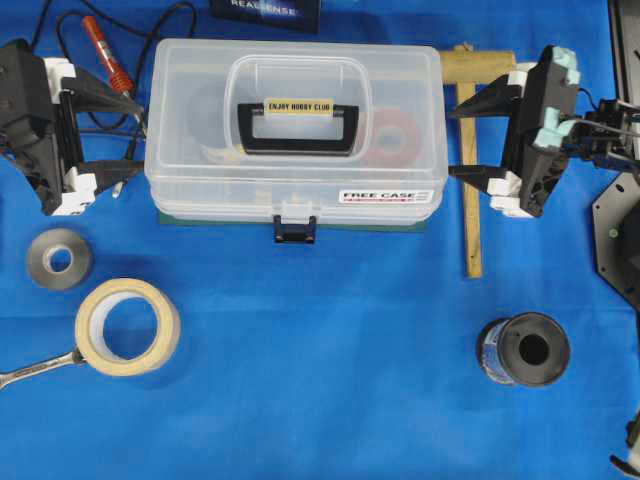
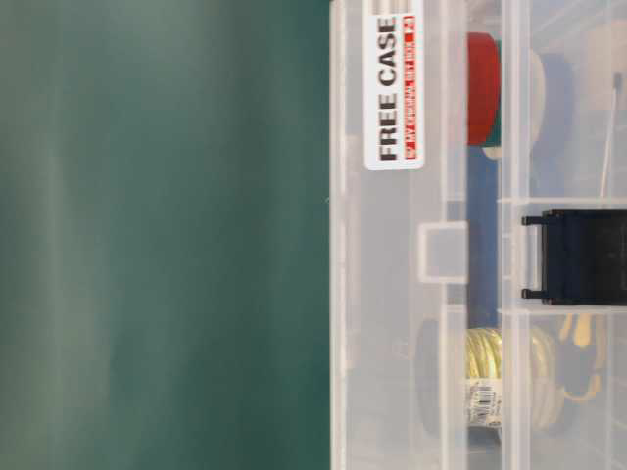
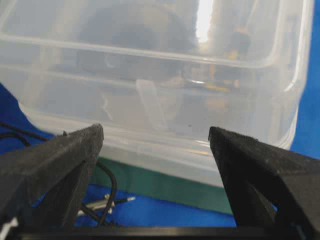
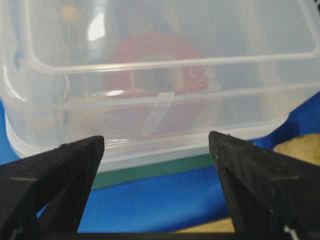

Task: Open the tool box with both arms.
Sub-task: 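Close both grippers on the lid edges and start lifting, then lift and swing the lid back away from the box with both grippers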

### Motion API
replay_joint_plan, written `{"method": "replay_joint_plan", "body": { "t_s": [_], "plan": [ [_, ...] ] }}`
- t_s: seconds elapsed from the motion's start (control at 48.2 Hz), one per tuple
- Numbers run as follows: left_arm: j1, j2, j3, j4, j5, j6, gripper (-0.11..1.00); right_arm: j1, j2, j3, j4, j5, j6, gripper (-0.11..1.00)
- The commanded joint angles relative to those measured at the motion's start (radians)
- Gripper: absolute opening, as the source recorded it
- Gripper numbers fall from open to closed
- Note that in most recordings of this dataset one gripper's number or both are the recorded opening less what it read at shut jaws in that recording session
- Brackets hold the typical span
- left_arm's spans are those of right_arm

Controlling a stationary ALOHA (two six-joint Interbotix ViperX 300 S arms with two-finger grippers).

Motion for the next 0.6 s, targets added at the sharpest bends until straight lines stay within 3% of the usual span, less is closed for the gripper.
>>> {"method": "replay_joint_plan", "body": {
  "t_s": [0.0, 0.581],
  "plan": [
    [-0.009, -0.025, -0.064, -0.002, -0.029, -0.005, 0.88, 0.003, -0.028, -0.069, 0.003, -0.017, 0.003, 0.86],
    [0.005, -0.055, -0.071, -0.002, -0.06, 0.002, 0.88, -0.021, -0.046, -0.087, 0.002, -0.017, 0.0, 0.86]
  ]
}}
